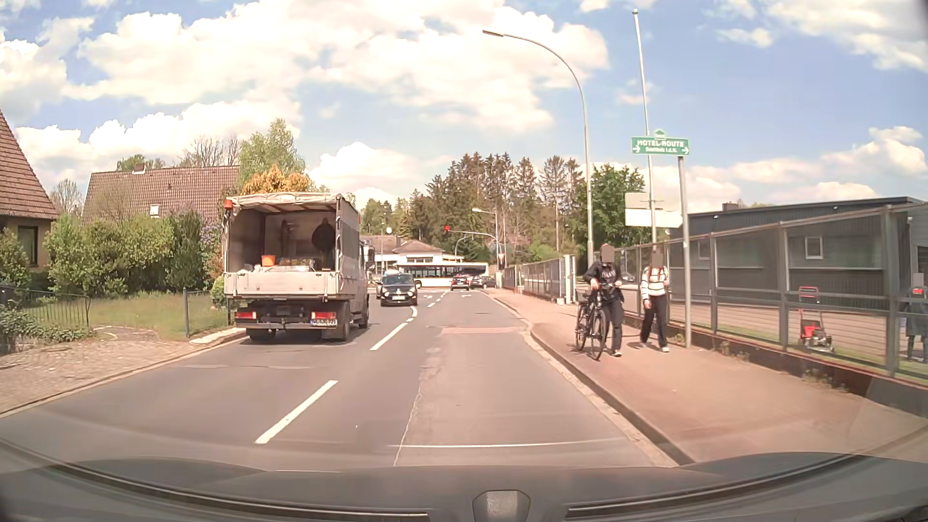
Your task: Follow the waypoints while adhering to traffic rules and regulations
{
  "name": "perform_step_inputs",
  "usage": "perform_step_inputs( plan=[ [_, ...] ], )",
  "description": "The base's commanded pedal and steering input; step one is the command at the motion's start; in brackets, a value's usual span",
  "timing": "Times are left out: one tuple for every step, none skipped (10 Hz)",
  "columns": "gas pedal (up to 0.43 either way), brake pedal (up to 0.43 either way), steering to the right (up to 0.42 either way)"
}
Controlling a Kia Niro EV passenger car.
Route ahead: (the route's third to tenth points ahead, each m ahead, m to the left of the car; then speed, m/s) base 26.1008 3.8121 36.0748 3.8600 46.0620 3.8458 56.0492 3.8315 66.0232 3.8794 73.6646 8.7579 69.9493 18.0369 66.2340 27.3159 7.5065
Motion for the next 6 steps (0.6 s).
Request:
perform_step_inputs(
  plan=[
    [0.000,0.000,0.000],
    [0.000,0.000,0.000],
    [0.000,0.000,0.000],
    [0.000,0.000,0.000],
    [0.000,0.000,0.000],
    [0.000,0.000,0.000]
  ],
)
